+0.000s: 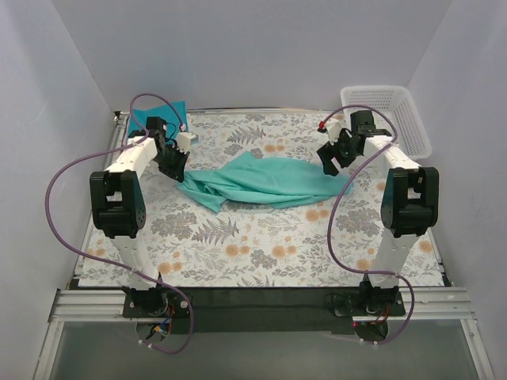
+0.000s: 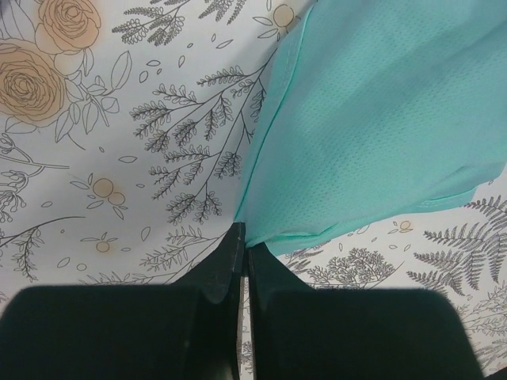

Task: Fold and stack the t-shirts
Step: Flatten the tshirt out

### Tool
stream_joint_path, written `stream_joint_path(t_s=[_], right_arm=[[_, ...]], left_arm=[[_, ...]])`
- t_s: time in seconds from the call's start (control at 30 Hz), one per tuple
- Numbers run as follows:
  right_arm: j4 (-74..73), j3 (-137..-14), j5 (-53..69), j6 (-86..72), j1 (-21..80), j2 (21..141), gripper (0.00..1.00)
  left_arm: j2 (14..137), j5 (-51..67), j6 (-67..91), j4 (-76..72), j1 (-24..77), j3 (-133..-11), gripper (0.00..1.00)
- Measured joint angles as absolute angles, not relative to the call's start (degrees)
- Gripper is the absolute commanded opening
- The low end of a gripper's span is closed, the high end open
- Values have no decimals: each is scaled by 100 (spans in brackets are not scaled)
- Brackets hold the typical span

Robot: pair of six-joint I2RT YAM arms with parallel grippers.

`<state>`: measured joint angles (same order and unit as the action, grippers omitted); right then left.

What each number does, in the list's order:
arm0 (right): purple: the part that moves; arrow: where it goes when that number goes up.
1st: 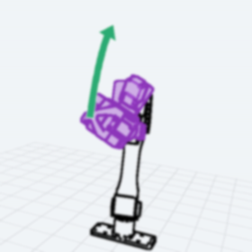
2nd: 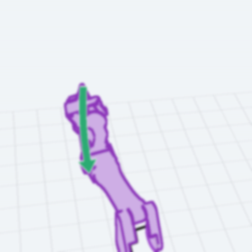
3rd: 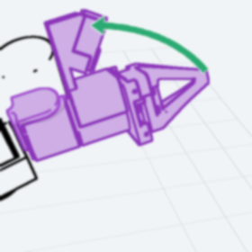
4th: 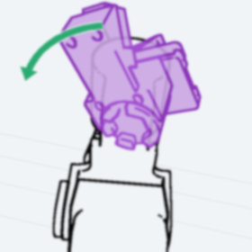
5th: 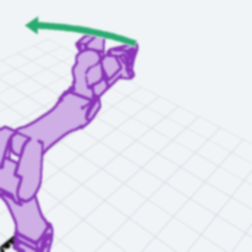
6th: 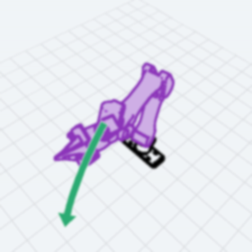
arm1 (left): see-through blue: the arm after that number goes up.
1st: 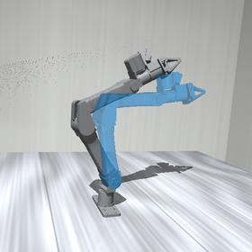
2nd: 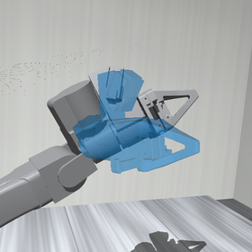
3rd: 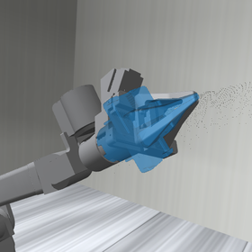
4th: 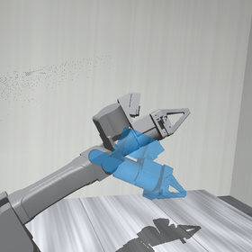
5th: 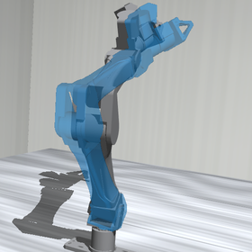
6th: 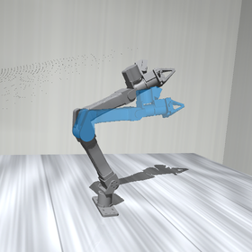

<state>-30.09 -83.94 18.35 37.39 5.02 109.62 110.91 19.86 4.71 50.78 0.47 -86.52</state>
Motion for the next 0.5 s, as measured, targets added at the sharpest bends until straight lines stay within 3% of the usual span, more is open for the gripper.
stream_joint_path(t_s=[0.43,0.47,0.5], right_arm=[[-3256,-8346,1483,3747,563,11314,72],[-3262,-8340,1468,3754,563,11375,70],[-3256,-8307,1459,3763,563,11408,58]], left_arm=[[11284,1981,495,5083,47,-8949,0],[11286,1977,497,5081,47,-8954,0],[11288,1970,499,5081,47,-8954,0]])
